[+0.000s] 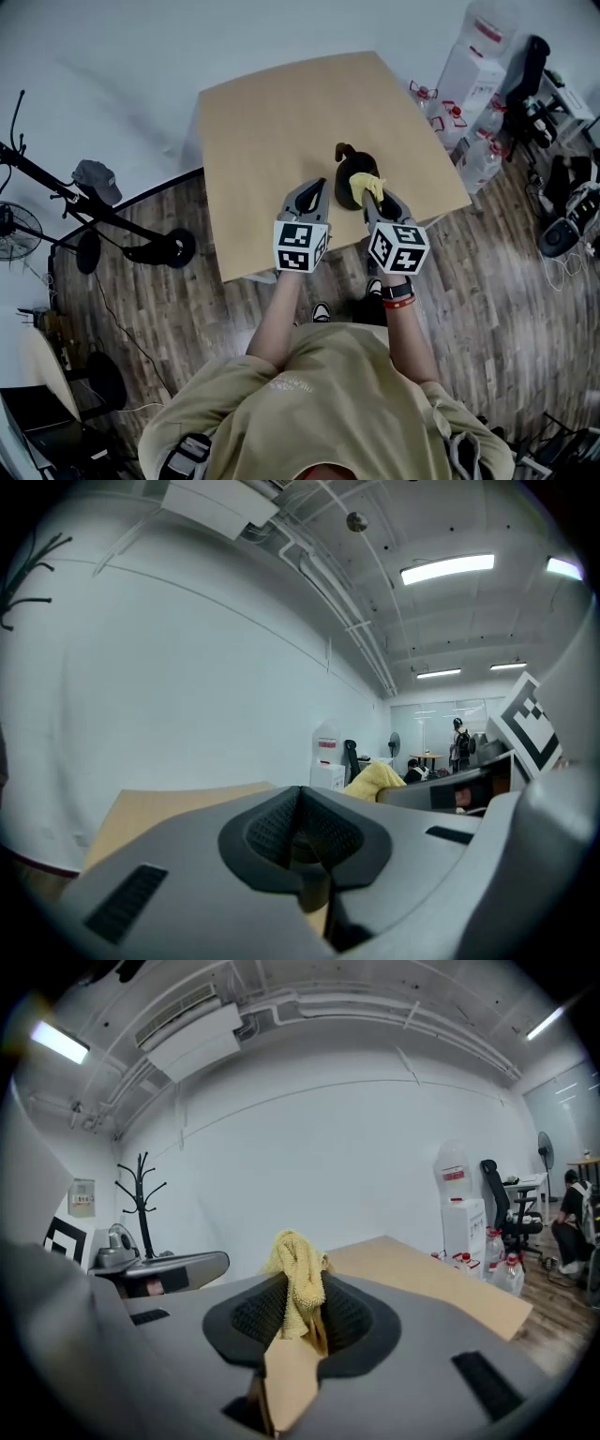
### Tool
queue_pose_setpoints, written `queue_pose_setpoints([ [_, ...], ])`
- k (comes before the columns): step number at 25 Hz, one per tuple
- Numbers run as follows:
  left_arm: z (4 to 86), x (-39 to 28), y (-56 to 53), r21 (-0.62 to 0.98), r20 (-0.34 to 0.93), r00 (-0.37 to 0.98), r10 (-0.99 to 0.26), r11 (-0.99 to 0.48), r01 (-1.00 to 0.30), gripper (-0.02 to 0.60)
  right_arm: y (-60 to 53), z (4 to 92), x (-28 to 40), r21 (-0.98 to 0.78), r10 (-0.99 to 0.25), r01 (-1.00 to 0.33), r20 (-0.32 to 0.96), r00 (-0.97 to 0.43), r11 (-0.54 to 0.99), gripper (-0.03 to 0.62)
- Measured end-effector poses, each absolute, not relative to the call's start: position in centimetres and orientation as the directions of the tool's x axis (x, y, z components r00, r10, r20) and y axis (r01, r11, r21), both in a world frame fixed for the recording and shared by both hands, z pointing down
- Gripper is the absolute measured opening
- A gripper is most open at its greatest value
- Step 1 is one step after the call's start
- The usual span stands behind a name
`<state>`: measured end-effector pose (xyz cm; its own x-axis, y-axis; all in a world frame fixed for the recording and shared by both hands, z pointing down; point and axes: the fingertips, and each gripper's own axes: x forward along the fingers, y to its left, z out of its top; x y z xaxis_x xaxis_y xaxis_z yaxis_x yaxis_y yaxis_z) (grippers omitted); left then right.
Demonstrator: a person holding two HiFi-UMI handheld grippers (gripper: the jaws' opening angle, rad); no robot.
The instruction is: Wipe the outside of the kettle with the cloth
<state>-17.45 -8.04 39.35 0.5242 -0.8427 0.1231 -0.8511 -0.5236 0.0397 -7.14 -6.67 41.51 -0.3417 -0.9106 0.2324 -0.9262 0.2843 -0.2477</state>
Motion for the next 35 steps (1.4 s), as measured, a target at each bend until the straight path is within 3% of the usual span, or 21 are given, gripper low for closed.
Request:
queue_pose_setpoints([
  [7, 41.0, -16.8, -12.0, 0.035, 0.143, 0.518, -0.844, -0.518, -0.854, 0.025, -10.9, 45.5, -8.4, -0.266, -0.867, -0.912, 0.312, -0.389, 0.313, 0.11],
  [19, 44.2, -21.3, -14.3, 0.07, 0.204, 0.421, -0.884, -0.416, -0.907, 0.025, -16.5, 50.0, -12.6, -0.296, -0.799, -0.897, 0.419, -0.432, 0.329, 0.109],
  [35, 47.2, -25.3, -16.4, 0.086, 0.271, 0.356, -0.894, -0.346, -0.934, 0.025, -22.7, 57.5, -14.9, -0.367, -0.803, -0.921, 0.506, -0.314, 0.129, 0.109],
])
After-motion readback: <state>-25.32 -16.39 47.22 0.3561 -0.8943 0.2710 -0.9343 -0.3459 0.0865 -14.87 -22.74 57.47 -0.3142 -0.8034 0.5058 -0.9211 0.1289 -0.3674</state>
